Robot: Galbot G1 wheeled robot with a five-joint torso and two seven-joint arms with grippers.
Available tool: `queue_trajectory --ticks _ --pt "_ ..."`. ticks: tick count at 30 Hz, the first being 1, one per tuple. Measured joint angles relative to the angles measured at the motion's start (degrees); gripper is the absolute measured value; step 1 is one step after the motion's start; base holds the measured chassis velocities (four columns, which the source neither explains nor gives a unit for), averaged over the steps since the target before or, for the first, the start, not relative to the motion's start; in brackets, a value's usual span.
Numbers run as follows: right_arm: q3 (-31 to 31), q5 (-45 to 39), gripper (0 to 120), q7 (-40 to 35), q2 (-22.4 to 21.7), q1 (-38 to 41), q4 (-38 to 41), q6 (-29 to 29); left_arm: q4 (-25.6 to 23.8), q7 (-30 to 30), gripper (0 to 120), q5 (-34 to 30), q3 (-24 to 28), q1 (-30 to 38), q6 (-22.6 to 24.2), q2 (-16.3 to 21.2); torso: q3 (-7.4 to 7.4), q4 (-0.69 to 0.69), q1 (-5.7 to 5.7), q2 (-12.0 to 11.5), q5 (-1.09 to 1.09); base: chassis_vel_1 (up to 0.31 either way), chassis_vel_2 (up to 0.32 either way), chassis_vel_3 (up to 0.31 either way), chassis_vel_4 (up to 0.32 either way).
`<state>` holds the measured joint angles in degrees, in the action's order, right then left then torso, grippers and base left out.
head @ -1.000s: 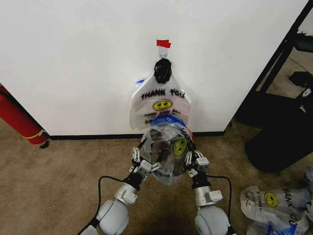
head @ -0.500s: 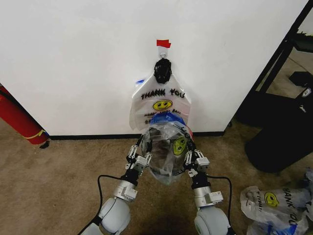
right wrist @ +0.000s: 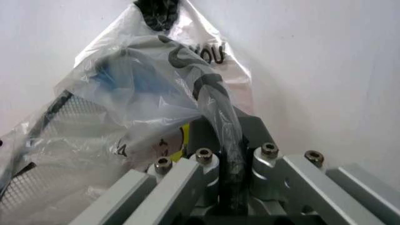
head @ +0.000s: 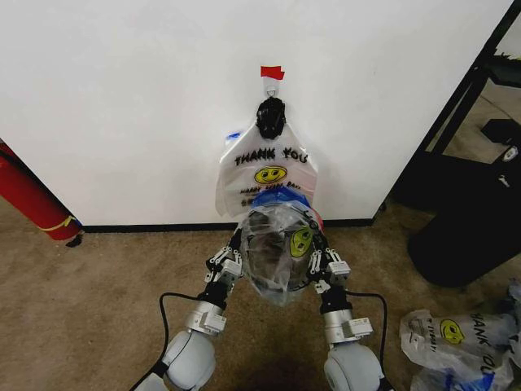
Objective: Pick up the garbage bag from the wall and place it over the trash bin.
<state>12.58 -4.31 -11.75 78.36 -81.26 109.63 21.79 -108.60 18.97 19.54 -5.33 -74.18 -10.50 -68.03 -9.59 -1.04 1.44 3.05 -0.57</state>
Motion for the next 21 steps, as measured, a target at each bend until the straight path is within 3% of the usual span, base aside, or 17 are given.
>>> queue_trajectory --ticks 10,16,21 --pt "0.8 -3.5 1 1.0 -1.0 -0.2 0.8 0.1 2.3 -0.3 0 -4.3 -0.2 1.9 -0.2 0.2 0.0 0.0 0.0 0.0 0.0 0.0 0.0 0.0 0.0" --pt "0.9 -16.0 1 2.5 -2.5 -0.5 2.6 -2.6 5.8 -3.6 0 -11.7 0.1 3.8 -2.6 1.0 0.0 0.0 0.0 0.0 0.0 0.0 0.0 0.0 0.0" --pt "1.4 -31.6 1 5.4 -4.1 -1.0 3.0 -6.4 8.5 -9.5 0 -16.2 0.0 5.8 -6.9 1.8 0.0 0.0 0.0 0.0 0.0 0.0 0.0 0.0 0.0"
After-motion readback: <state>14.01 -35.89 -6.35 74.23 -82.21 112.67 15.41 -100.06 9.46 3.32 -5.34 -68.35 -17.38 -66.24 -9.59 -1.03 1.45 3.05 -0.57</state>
